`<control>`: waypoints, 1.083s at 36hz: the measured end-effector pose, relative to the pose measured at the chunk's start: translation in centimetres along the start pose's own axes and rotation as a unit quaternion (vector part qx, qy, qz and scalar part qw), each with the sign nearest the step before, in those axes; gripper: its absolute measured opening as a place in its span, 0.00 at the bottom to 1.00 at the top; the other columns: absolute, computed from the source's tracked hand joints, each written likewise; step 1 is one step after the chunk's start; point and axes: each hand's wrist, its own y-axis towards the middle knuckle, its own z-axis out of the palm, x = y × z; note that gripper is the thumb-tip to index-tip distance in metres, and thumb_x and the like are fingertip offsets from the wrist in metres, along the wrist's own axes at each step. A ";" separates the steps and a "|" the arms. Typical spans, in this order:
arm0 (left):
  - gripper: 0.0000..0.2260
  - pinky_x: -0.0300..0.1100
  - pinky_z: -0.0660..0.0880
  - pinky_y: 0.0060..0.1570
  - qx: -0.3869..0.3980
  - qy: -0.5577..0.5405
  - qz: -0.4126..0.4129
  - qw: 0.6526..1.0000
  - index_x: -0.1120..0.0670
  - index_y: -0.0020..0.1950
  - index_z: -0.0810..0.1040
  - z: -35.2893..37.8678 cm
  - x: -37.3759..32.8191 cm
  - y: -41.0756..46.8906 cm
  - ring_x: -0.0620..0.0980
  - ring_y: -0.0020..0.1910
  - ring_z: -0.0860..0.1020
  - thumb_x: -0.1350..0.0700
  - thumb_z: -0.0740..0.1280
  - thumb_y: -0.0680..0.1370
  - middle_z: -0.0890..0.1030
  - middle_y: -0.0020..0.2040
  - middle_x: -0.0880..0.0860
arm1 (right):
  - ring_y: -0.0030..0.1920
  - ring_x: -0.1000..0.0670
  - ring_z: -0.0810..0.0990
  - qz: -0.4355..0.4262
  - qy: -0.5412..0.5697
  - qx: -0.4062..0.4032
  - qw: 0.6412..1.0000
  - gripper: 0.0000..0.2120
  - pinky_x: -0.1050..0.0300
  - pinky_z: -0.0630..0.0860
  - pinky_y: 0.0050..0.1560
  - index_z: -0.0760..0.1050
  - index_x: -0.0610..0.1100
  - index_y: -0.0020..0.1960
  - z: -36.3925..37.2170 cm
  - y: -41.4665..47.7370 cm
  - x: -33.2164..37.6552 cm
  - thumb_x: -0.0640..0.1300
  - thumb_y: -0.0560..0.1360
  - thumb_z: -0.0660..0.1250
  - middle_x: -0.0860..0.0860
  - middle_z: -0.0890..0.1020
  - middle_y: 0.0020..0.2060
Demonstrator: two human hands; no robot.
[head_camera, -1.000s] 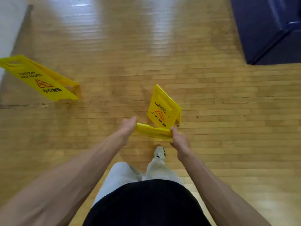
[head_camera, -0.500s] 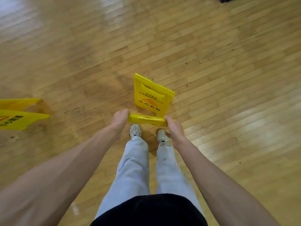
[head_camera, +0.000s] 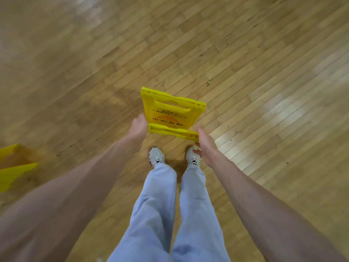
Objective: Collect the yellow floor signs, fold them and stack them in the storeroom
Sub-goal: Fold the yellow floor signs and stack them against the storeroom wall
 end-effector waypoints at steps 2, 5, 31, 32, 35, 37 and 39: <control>0.29 0.54 0.63 0.71 -0.004 -0.005 0.016 1.000 0.55 0.77 0.59 0.1 -0.5 0.5 0.58 0.72 0.66 0.41 0.45 0.81 0.65 0.74 0.56 | 0.74 0.44 0.66 -0.016 -0.003 -0.001 1.000 0.38 0.41 0.67 0.72 0.59 0.45 0.78 0.1 0.2 0.5 0.69 0.77 0.50 0.47 0.65 0.76; 0.32 0.55 0.62 0.72 -0.013 -0.009 0.019 1.000 0.54 0.78 0.57 0.1 -1.6 1.0 0.58 0.73 0.65 0.36 0.42 0.80 0.65 0.75 0.56 | 0.76 0.43 0.64 -0.035 -0.018 -0.012 0.999 0.50 0.40 0.65 0.73 0.55 0.47 0.79 0.3 0.4 1.8 0.79 0.68 0.46 0.47 0.62 0.78; 0.10 0.48 0.67 0.50 0.032 -0.056 0.054 0.996 0.53 0.47 0.72 -0.1 -4.6 3.2 0.53 0.50 0.70 0.46 0.59 0.74 0.72 0.48 0.53 | 0.70 0.44 0.69 -0.131 -0.040 -0.094 0.986 0.36 0.45 0.67 0.69 0.64 0.46 0.75 0.5 4.1 2.1 0.69 0.76 0.53 0.46 0.71 0.71; 0.09 0.48 0.68 0.52 0.040 -0.061 0.060 0.996 0.51 0.43 0.70 -0.3 -4.2 3.0 0.52 0.49 0.70 0.46 0.60 0.73 0.71 0.47 0.52 | 0.73 0.44 0.67 -0.130 -0.031 -0.094 0.987 0.36 0.45 0.65 0.71 0.60 0.48 0.77 0.6 4.0 1.6 0.68 0.77 0.53 0.46 0.68 0.74; 0.10 0.55 0.69 0.63 0.045 -0.063 0.077 0.994 0.49 0.41 0.72 -0.8 -2.2 2.8 0.54 0.52 0.73 0.43 0.60 0.70 0.75 0.49 0.53 | 0.76 0.45 0.62 -0.144 0.000 -0.095 0.985 0.34 0.48 0.62 0.71 0.54 0.50 0.79 0.9 3.6 0.2 0.64 0.79 0.55 0.46 0.59 0.78; 0.13 0.58 0.69 0.65 0.061 -0.065 0.087 0.992 0.48 0.43 0.76 -1.1 -0.6 2.8 0.55 0.54 0.77 0.40 0.60 0.68 0.80 0.52 0.53 | 0.76 0.47 0.61 -0.154 0.028 -0.082 0.984 0.34 0.49 0.61 0.72 0.55 0.49 0.79 1.1 3.6 -0.6 0.62 0.79 0.57 0.48 0.59 0.78; 0.14 0.58 0.70 0.64 0.078 -0.074 0.103 0.989 0.45 0.44 0.78 -1.1 1.0 2.5 0.56 0.57 0.79 0.38 0.61 0.69 0.82 0.55 0.54 | 0.75 0.49 0.63 -0.152 0.058 -0.056 0.985 0.34 0.50 0.60 0.73 0.61 0.48 0.77 1.3 3.2 -1.0 0.64 0.77 0.59 0.49 0.64 0.76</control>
